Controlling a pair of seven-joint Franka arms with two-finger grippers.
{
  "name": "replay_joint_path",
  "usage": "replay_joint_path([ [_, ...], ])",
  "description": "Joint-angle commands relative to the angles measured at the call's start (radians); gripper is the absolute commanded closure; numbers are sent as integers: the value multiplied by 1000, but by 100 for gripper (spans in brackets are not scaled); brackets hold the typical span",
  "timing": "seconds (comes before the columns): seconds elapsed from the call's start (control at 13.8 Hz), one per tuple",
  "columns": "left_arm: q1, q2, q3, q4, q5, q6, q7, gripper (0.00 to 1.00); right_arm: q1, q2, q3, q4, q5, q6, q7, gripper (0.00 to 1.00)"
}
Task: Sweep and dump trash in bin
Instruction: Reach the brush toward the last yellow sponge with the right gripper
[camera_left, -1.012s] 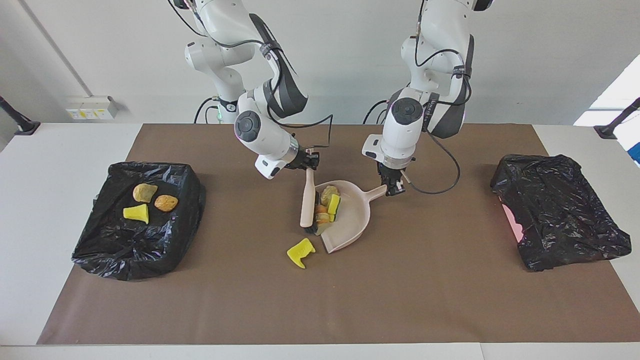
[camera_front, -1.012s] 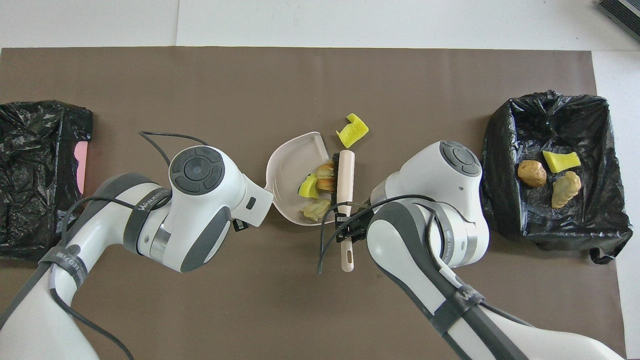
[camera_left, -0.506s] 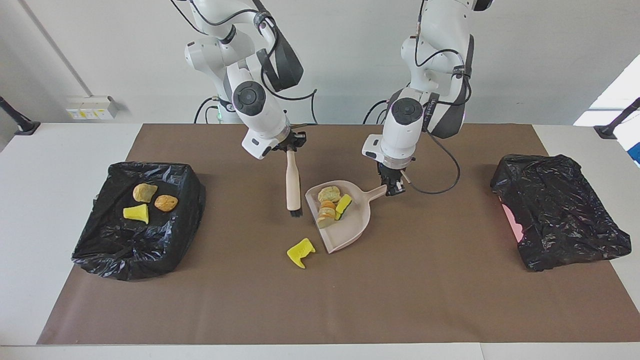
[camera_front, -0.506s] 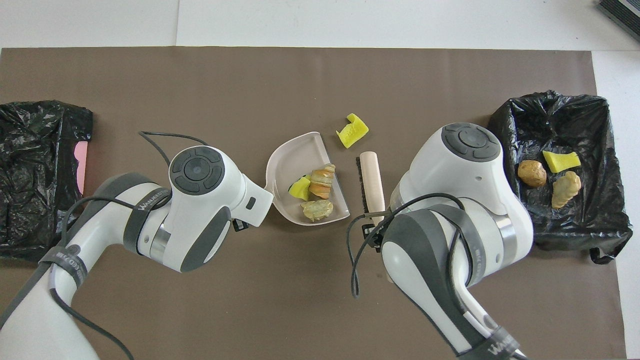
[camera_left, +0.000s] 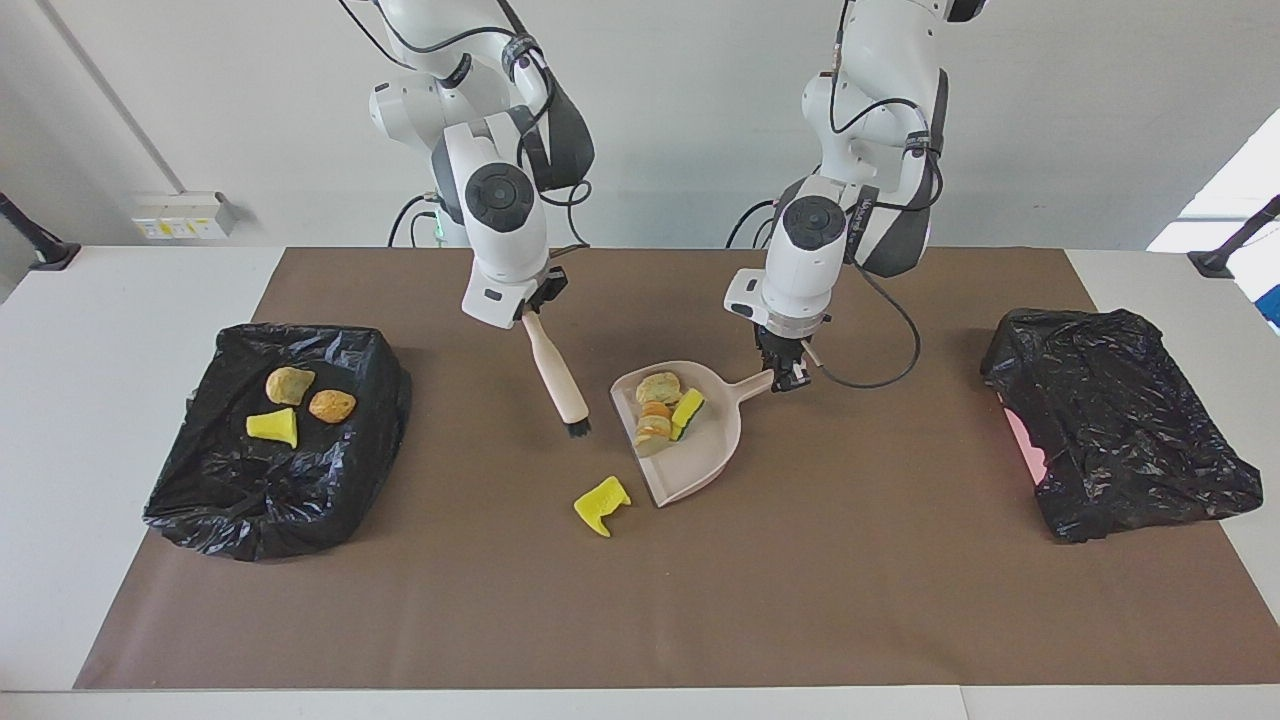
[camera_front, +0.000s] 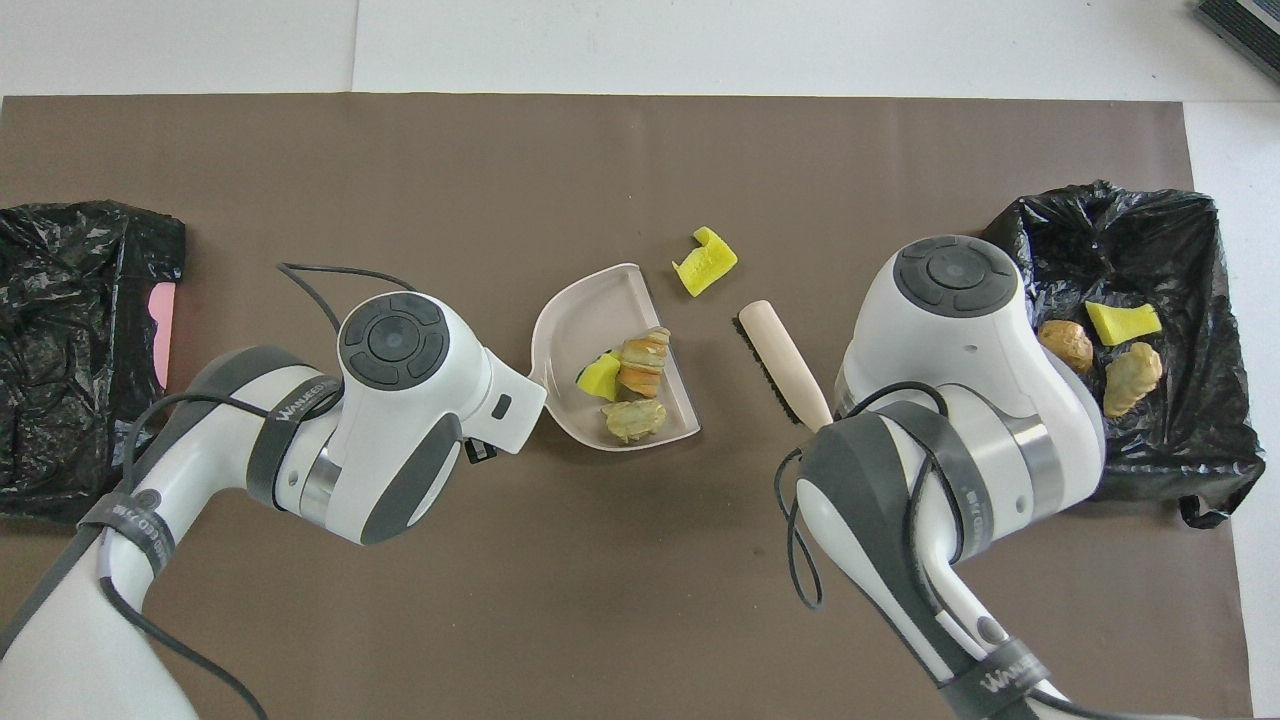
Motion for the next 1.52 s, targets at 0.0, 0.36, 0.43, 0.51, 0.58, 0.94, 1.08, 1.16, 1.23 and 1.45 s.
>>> replay_joint_path([
  [0.0, -15, -30, 12, -39, 20, 7, -12, 100, -44, 38, 7, 44, -86, 28, -117, 100],
  [0.36, -15, -30, 12, -41, 20, 8, -15, 100, -66, 162, 9, 147, -114, 163, -159, 100],
  [0.43, -15, -30, 12, -41, 20, 7, -15, 100, -66, 211, 12, 199, -124, 169, -165, 100],
  [0.51, -15, -30, 12, -41, 20, 7, -15, 100, -63, 249, 13, 245, -128, 174, -188, 100],
  [0.58, -15, -30, 12, -41, 20, 8, -15, 100, -58, 286, 12, 279, -132, 179, -217, 100],
  [0.94, -15, -30, 12, -41, 20, 8, -17, 100, -78, 348, 12, 307, -181, 300, -246, 100],
  [1.08, -15, -30, 11, -41, 19, 8, -17, 100, -89, 362, 12, 307, -186, 301, -249, 100],
  [1.16, -15, -30, 12, -41, 20, 8, -17, 100, -73, 375, 12, 307, -183, 315, -236, 100],
  [1.23, -14, -30, 12, -41, 19, 8, -17, 100, -54, 380, 12, 305, -171, 356, -205, 100],
  [1.45, -14, -30, 11, -41, 20, 8, -17, 100, -38, 380, 15, 287, -145, 337, -133, 100],
])
